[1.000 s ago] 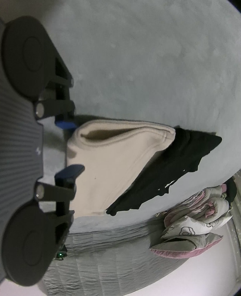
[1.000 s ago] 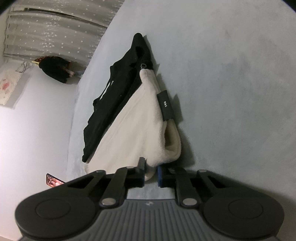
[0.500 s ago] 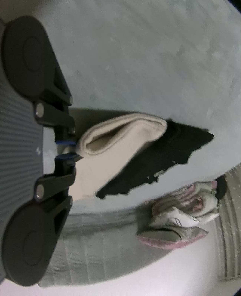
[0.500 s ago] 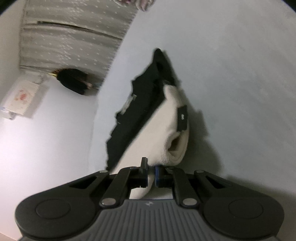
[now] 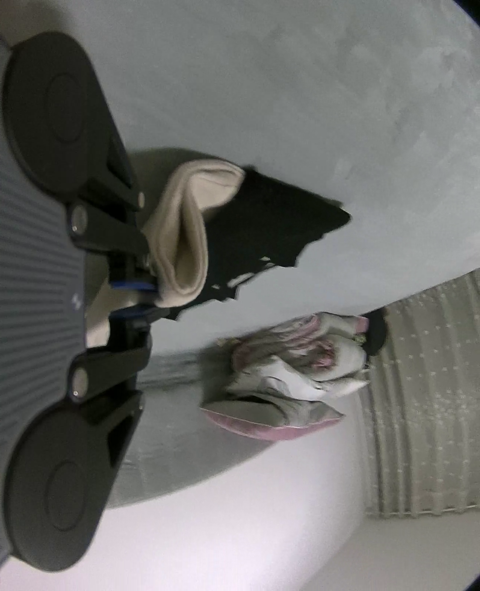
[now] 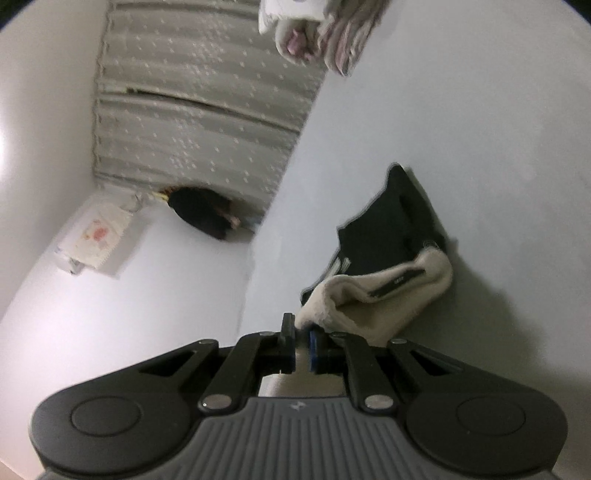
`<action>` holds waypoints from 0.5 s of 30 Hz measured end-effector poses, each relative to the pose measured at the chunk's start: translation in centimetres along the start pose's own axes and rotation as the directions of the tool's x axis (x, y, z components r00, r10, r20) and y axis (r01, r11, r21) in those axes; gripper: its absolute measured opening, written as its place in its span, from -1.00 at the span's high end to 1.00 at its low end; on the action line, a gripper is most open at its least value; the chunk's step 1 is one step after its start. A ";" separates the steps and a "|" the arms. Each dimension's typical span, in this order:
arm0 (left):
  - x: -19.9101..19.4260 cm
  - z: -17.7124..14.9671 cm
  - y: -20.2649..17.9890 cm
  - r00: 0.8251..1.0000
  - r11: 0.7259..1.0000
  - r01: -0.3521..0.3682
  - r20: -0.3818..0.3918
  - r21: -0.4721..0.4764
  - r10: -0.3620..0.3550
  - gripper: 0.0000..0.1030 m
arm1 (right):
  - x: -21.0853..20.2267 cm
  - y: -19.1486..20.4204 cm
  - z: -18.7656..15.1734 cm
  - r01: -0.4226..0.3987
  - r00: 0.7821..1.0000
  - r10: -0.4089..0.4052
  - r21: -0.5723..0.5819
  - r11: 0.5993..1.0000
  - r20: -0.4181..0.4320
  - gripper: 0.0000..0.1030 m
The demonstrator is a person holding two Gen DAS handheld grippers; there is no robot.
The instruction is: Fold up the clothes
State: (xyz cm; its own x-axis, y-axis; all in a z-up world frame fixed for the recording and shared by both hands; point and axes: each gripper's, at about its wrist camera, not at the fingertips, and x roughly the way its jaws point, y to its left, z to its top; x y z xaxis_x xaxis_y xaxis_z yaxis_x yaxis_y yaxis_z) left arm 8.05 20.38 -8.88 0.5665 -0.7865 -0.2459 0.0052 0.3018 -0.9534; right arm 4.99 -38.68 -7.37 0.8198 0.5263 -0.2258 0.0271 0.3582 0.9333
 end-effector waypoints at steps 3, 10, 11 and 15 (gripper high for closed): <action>0.9 1.2 -0.3 0.999 0.999 0.023 0.042 -0.026 -0.022 0.83 | 0.8 0.2 0.7 -0.021 0.999 0.021 -0.001 1.000 0.044 0.80; 3.8 4.8 -1.5 0.995 0.999 -0.013 0.099 -0.030 0.016 0.83 | 4.2 0.8 3.3 -0.021 0.994 0.018 0.025 0.999 0.105 0.81; 4.3 5.4 -1.5 0.994 0.999 -0.022 0.104 -0.035 0.025 0.83 | 5.0 0.9 3.8 -0.011 0.994 0.009 0.023 1.000 0.106 0.81; 6.5 7.6 -1.4 0.991 0.997 -0.064 0.118 -0.035 0.067 0.83 | 7.4 0.0 5.8 -0.002 0.994 -0.002 0.040 0.999 0.113 0.81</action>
State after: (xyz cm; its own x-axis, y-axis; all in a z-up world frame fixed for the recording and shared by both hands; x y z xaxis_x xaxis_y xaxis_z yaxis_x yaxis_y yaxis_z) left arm 17.98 18.87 -7.79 0.6587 -0.6954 -0.2872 -0.0596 0.3323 -0.9413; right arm 14.36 -39.30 -7.45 0.8793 0.4346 -0.1949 0.0484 0.3257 0.9442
